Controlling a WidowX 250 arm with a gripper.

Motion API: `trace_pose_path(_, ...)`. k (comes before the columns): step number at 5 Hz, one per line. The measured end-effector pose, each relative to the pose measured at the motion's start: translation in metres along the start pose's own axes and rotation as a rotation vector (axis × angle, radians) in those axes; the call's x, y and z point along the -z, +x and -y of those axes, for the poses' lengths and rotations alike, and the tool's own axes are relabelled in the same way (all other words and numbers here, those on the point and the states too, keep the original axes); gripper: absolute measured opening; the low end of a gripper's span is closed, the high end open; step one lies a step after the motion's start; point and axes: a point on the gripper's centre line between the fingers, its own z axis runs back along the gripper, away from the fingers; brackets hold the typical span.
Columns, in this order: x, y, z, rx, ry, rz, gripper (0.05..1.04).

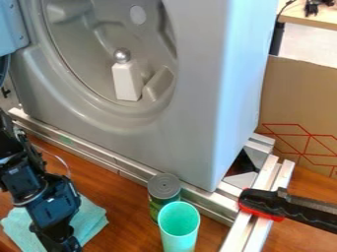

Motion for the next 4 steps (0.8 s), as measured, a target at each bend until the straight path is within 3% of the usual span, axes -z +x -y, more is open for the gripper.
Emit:
trace_pose_path(1,-0.001,-0.001,-0.005,-0.034,0.029,-0.010,1.003)
trace_pose_path(2,-0.020,0.000,-0.011,-0.046,0.091,0.023,1.002)
trace_pose_path(3,-0.054,0.002,-0.019,-0.076,0.147,0.109,1.001)
trace_pose_path(4,-0.076,0.009,-0.020,-0.049,0.193,0.143,1.001)
